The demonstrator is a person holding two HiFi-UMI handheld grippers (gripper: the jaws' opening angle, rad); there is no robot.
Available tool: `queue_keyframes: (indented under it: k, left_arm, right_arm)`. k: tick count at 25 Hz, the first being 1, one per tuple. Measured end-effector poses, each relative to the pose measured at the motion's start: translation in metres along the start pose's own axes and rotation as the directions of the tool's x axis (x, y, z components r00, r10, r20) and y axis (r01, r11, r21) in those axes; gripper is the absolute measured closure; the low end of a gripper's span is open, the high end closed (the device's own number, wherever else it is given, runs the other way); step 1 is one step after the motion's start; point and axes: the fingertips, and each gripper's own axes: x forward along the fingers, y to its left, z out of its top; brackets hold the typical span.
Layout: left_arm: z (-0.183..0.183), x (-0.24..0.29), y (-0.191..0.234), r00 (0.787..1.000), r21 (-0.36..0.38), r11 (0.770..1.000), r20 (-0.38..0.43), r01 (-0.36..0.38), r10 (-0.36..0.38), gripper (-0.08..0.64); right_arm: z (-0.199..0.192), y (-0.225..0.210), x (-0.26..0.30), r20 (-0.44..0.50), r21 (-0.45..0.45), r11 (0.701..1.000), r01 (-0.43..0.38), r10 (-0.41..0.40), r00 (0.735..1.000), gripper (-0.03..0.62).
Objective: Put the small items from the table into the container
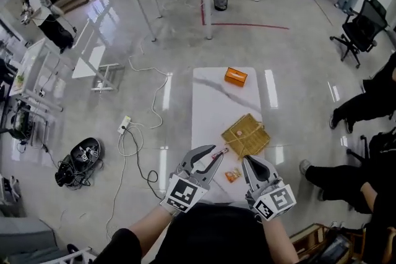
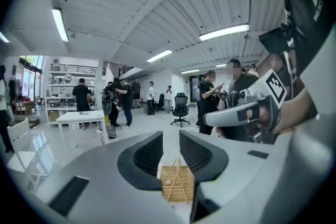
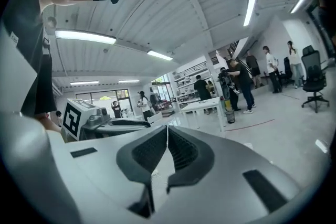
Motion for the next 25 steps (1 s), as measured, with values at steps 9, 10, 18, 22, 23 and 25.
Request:
queue_keyframes:
  k: [9,10,18,22,23,25]
  left_arm:
    - [-0.001,-0.06,0.017,0.985,-0.058,0.983,-0.007,-0.175,0.175,0.457]
    - [-0.003,-0.066,0.017,0.983,-0.062,0.981,-0.009,-0.182,0.182,0.457]
    - [-0.007,-0.083,0.021,0.974,-0.046,0.973,-0.021,-0.224,0.224,0.46]
    - [-0.01,-0.085,0.014,0.978,-0.048,0.977,-0.013,-0.21,0.21,0.465]
    - [-0.01,-0.086,0.014,0.978,-0.072,0.976,-0.003,-0.207,0.208,0.465]
    - [-0.01,-0.089,0.013,0.978,-0.102,0.973,0.007,-0.205,0.207,0.465]
  right_arm:
    - [-0.008,0.047,0.031,-0.044,-0.002,0.981,-0.192,0.191,0.981,0.581]
    - [-0.008,0.051,0.032,-0.044,-0.005,0.98,-0.199,0.198,0.979,0.581]
    - [-0.011,0.071,0.04,-0.05,-0.009,0.967,-0.253,0.252,0.966,0.581]
    - [-0.018,0.077,0.037,-0.053,-0.004,0.967,-0.254,0.254,0.966,0.581]
    - [-0.018,0.078,0.036,-0.053,-0.007,0.968,-0.251,0.251,0.967,0.581]
    - [-0.018,0.079,0.034,-0.051,-0.008,0.97,-0.242,0.241,0.969,0.581]
